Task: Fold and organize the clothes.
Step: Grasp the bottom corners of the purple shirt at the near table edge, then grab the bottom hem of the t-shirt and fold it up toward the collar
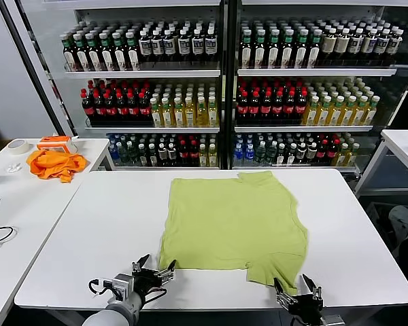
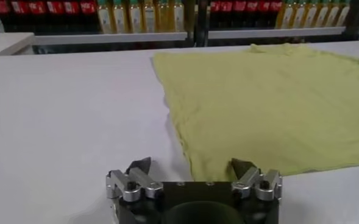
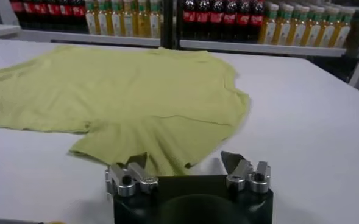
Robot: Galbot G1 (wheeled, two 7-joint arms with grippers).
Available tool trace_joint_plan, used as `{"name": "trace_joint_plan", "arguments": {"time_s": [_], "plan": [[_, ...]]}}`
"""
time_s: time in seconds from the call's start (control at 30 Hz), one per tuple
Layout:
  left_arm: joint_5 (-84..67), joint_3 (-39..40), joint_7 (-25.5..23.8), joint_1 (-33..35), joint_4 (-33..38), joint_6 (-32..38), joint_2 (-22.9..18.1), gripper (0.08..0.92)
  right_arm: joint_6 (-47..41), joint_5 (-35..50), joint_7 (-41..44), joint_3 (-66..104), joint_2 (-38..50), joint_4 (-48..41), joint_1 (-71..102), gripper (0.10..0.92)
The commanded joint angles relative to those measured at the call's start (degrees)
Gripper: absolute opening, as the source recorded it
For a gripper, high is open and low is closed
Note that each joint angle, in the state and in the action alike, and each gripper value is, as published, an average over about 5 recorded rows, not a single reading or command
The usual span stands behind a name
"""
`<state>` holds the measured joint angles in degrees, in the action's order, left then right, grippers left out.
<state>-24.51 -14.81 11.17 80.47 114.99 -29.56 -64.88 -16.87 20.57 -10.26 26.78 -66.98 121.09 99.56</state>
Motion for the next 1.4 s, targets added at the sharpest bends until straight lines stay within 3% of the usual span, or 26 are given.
{"name": "trace_joint_plan", "arguments": {"time_s": [0.03,0.47,0.67,1.4], "plan": [[0.33,0.62,-0.13,-0.22,-0.69,-0.18,-0.47,0.621,-0.8,2.01,-0.87,-0.74,-0.07,-0.61,0.38,0.534],[2.01,0.81,-1.41,0.7,0.07,0.25,-1.44,0.248,1.07,4.49,-1.1,-1.2,-0.68,-0.12,-0.61,0.159],[2.49,-1.04,-3.78,1.62,2.49,0.27,-0.26,0.097,1.5,5.17,-0.07,0.18,-0.26,2.56,0.23,0.112],[-4.51,-17.55,-3.74,21.25,22.43,-1.6,9.19,0.082,-0.42,0.5,0.26,2.63,3.15,19.33,15.6,0.112]]}}
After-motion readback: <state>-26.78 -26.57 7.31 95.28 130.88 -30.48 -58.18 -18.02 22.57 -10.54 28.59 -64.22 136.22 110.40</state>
